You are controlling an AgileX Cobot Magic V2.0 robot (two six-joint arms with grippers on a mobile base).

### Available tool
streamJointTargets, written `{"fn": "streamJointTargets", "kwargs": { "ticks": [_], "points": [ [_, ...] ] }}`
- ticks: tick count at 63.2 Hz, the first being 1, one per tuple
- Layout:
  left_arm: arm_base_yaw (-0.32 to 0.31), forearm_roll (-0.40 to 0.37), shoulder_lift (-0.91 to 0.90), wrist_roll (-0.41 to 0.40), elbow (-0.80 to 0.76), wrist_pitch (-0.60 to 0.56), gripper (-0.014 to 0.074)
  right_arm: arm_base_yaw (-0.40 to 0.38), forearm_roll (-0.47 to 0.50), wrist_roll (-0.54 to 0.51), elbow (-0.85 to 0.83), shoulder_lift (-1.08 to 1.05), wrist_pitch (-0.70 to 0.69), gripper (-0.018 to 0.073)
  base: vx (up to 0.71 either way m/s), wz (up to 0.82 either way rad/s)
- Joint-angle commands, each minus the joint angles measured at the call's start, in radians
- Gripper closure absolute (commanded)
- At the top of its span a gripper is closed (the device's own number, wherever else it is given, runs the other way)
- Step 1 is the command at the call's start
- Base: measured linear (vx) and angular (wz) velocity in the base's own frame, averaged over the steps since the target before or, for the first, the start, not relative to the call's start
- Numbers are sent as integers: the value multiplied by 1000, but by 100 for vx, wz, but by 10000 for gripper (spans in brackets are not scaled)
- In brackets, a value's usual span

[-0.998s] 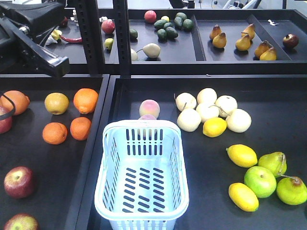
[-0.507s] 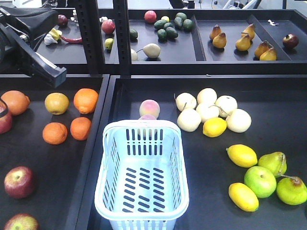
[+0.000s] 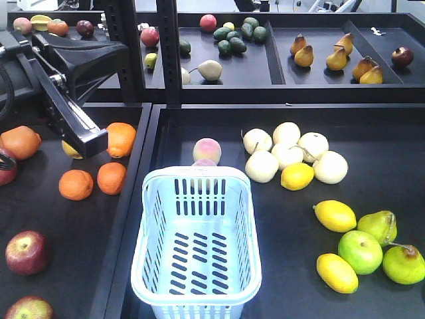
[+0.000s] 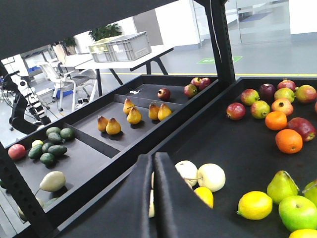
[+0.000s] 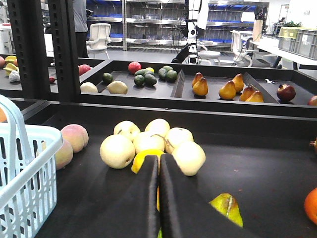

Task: Pick three apples into basket with both arms
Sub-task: 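Raise the left arm and swing it toward the basket handle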

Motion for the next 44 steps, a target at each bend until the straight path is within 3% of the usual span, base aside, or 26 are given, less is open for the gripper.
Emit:
{"fn": "streamJointTargets", "kwargs": {
  "ticks": [1,12,28,44],
  "points": [
    [-5,22,-21,-18,-34,28,598,-5,-9,-7,14,-12,-71,568,0,0],
    [-4,22,-5,-27,-34,-67,575,-5,-9,-7,14,-12,-71,568,0,0],
    [-4,22,82,-198,-163,-355,561,-5,-9,-7,14,-12,-71,568,0,0],
    [-4,22,162,-139,-273,-358,445,-5,-9,-7,14,-12,-71,568,0,0]
  ]
}}
